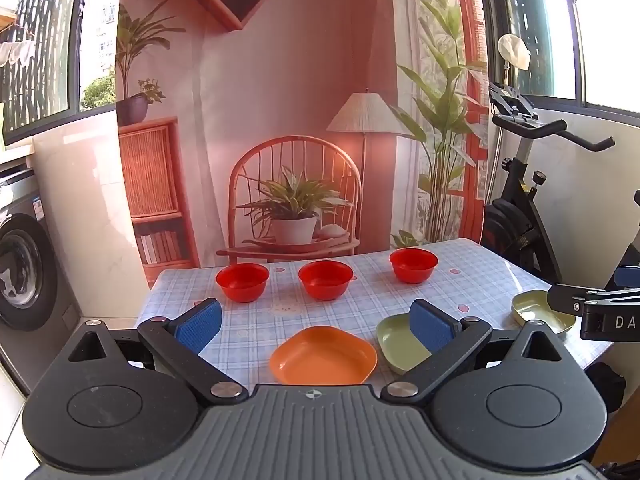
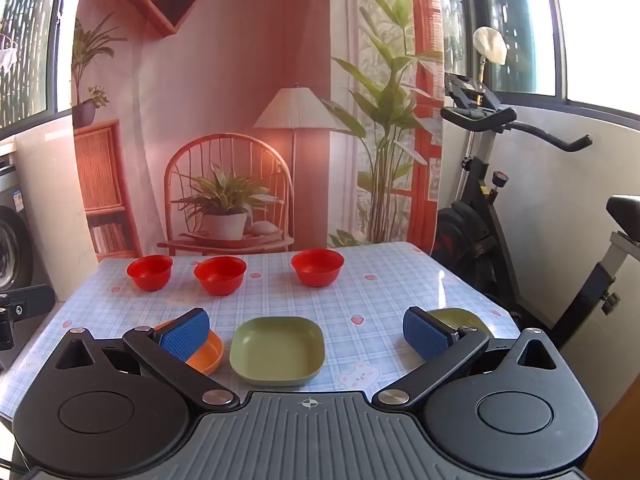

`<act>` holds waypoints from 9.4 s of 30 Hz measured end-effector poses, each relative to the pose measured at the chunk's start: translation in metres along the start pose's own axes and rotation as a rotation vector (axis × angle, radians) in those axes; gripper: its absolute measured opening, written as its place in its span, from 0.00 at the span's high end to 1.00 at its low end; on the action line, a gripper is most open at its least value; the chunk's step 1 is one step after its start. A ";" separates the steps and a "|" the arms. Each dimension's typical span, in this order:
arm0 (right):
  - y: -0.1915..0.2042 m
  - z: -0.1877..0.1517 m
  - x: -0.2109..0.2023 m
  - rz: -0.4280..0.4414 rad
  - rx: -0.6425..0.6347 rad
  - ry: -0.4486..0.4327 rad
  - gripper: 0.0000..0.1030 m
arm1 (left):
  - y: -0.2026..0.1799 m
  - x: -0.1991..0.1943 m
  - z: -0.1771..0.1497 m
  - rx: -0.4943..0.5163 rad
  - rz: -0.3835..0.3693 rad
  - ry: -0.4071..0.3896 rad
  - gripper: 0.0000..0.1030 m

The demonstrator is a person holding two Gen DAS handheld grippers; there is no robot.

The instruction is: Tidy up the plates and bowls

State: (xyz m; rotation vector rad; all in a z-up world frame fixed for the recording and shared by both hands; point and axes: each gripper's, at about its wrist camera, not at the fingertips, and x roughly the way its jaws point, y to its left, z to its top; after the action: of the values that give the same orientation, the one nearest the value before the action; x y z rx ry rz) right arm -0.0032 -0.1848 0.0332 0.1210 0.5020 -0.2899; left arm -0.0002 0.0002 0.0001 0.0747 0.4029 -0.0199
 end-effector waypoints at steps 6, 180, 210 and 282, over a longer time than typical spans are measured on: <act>0.000 0.000 0.000 0.000 -0.001 -0.003 0.00 | 0.001 0.001 0.000 -0.002 0.001 -0.001 0.02; 0.096 -0.065 0.308 0.300 0.003 0.497 0.81 | 0.076 0.296 -0.056 0.126 -0.190 0.537 0.45; 0.097 -0.059 0.342 0.431 -0.018 0.593 0.88 | 0.088 0.298 -0.081 -0.146 -0.099 0.612 0.86; -0.065 -0.039 0.329 0.160 0.168 0.403 0.93 | -0.068 0.326 -0.039 0.053 -0.345 0.613 0.83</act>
State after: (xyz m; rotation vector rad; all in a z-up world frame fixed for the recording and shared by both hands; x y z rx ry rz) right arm 0.2347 -0.3199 -0.1646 0.3861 0.8624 -0.1496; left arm 0.2818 -0.0662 -0.1684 0.0623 1.0253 -0.3546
